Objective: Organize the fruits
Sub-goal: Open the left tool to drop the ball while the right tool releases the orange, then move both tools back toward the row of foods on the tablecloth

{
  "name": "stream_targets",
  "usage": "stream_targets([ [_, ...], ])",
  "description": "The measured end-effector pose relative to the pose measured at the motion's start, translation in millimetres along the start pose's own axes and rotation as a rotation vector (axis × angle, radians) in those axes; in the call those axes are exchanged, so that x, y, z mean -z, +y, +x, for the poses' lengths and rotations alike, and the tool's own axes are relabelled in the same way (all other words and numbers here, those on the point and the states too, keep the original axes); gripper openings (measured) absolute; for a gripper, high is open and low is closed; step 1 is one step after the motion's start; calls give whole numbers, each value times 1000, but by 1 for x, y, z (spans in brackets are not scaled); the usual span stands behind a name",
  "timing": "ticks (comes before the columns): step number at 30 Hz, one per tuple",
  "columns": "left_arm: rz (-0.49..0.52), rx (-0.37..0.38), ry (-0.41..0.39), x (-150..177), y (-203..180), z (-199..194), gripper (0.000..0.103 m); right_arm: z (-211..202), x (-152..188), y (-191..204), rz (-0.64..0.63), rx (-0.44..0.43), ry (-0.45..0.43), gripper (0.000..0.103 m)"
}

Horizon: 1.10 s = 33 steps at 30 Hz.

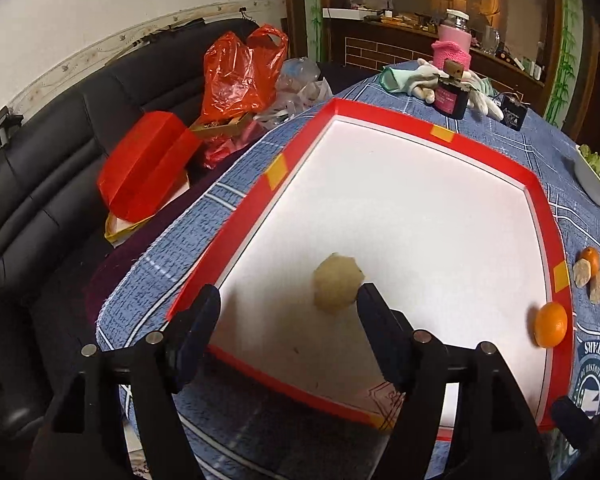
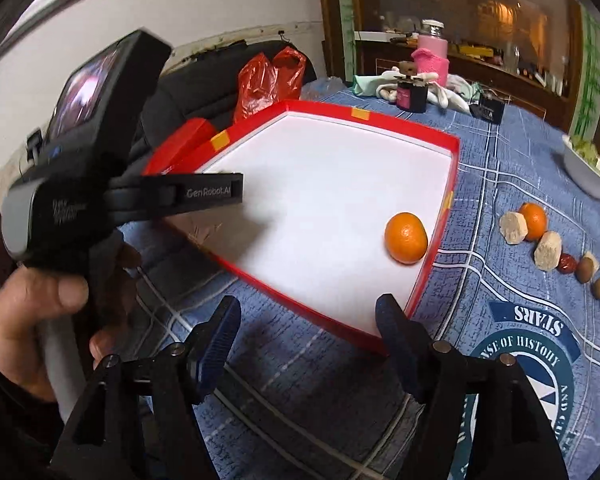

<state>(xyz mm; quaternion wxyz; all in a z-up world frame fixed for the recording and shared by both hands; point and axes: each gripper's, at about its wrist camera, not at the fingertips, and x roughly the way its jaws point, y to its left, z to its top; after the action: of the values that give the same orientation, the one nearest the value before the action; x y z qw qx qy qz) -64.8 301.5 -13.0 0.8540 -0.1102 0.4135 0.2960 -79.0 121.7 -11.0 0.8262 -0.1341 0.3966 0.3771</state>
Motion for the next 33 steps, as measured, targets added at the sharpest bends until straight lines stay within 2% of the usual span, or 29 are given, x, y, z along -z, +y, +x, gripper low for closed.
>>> stream_targets([
  [4,2,-25,-34,-1,8,-7,72,1,4,14,10,-77,29,77],
  [8,-9,-20,-48,-2,9,-14,72,4,5,22,-4,-107,22,76],
  [9,-8,-18,-53,-3,8,-15,72,2,5,19,15,-117,15,73],
  [15,52,27,-119,-3,-22,-41,72,-45,7,-40,170,-125,-119,75],
  [17,82,68,-140,0,-39,-54,72,-59,14,-65,216,-69,-142,75],
  [23,226,239,-170,23,-102,-87,72,-87,58,-181,438,156,-89,74],
  [25,280,284,-162,32,-123,-92,72,-103,74,-214,508,219,-100,74],
  [29,356,342,-119,47,-162,-92,72,-130,93,-265,583,335,-121,75],
  [33,408,362,-89,63,-186,-92,72,-139,98,-295,608,398,-113,73],
])
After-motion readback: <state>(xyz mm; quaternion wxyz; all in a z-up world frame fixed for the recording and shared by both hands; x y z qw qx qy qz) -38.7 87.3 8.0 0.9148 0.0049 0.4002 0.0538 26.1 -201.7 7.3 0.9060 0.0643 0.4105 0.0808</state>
